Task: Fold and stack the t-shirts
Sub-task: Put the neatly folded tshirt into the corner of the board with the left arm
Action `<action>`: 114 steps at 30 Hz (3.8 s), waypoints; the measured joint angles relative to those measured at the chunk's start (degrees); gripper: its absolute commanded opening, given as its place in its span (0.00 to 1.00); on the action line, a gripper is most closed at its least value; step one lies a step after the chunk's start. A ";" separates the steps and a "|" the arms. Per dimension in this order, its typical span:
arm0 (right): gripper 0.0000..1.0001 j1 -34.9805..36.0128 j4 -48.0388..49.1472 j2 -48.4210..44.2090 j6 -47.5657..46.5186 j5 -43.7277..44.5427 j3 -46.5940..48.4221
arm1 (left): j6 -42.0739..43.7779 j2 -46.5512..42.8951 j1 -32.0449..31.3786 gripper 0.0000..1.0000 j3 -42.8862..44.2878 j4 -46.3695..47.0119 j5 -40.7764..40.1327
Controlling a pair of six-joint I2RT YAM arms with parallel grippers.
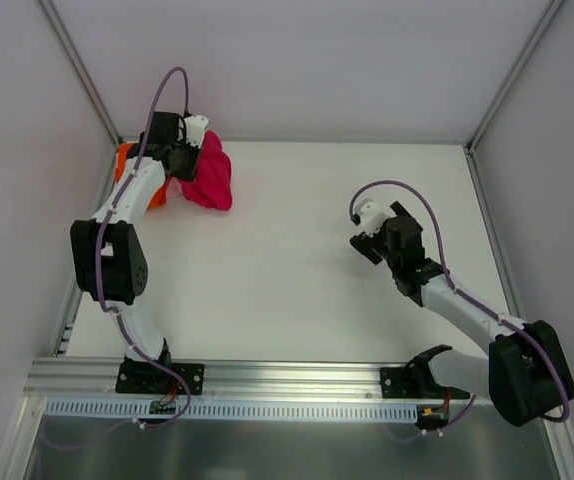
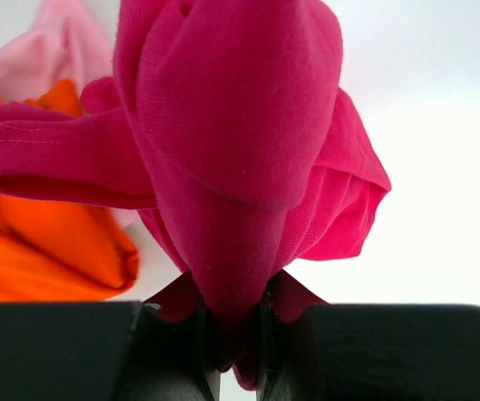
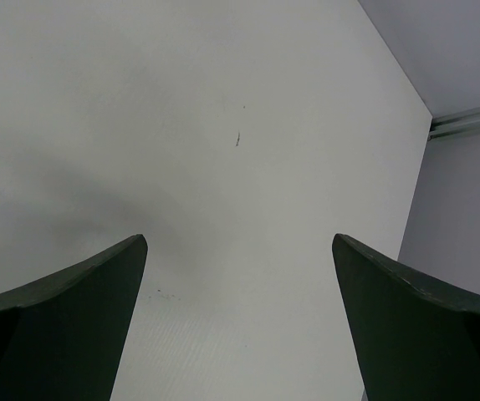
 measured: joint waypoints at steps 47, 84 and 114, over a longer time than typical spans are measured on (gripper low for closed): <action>1.00 2.82 -0.48 4.35 -1.51 -0.46 -0.50 | -2.60 2.67 17.03 0.00 -1.11 10.58 -8.39; 1.00 3.91 -3.02 7.28 -2.14 -1.36 -0.52 | -6.27 -0.52 21.86 0.99 -6.03 17.66 -8.35; 1.00 4.22 -3.43 7.28 -2.51 -2.19 -0.52 | -1.57 13.16 19.93 0.99 4.04 8.50 6.84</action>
